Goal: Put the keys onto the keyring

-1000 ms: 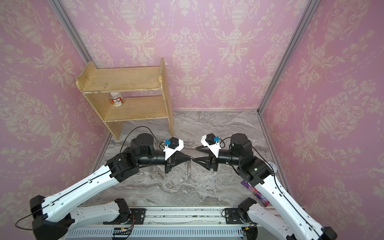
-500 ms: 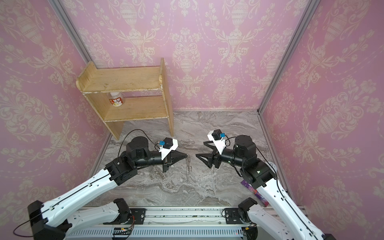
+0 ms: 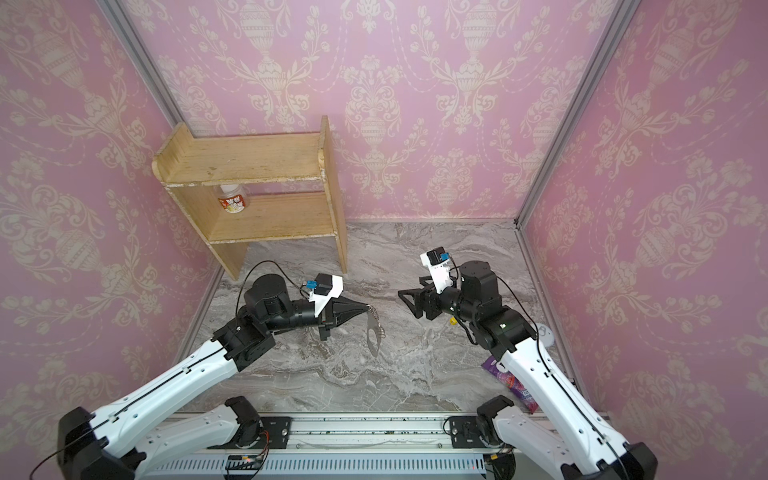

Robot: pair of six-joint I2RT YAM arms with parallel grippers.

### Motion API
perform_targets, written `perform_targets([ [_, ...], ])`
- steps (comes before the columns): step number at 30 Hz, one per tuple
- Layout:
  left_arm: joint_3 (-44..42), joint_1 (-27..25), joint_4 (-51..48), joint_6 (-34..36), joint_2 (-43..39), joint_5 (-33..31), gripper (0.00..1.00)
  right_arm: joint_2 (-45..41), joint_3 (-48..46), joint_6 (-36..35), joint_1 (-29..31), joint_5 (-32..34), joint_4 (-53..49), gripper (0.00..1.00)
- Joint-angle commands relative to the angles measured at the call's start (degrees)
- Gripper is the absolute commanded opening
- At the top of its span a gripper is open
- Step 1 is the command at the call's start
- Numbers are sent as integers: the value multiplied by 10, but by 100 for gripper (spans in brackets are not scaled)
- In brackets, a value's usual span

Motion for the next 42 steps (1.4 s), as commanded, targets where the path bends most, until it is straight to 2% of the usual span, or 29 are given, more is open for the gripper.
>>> perform_targets([
  [1,-4,12,17,5,15,29,0,28,1,66,-19,111,-61,82],
  [3,-4,16,13,14,28,31,0,50,-6,105,-38,156,-92,81],
  [7,-9,21,12,35,45,29,0,78,-50,183,-77,192,-107,81],
  [10,-21,21,25,40,45,12,0,111,-68,214,-90,228,-106,82],
  [12,-26,21,26,43,43,-3,0,148,-61,230,-98,262,-112,85],
  [14,-28,22,21,49,41,-11,0,187,-52,239,-112,268,-108,88],
  [19,-26,23,3,62,37,-23,0,267,-42,245,-145,251,-60,90],
  [24,-26,27,-5,65,33,-29,0,332,-29,245,-154,225,-26,91],
  [31,-24,29,-3,65,35,-29,0,375,-27,238,-154,161,11,92],
  [38,-21,31,-2,61,39,-27,0,406,-22,219,-152,131,19,90],
  [42,-15,33,-13,63,37,-26,0,393,-28,224,-137,127,6,90],
])
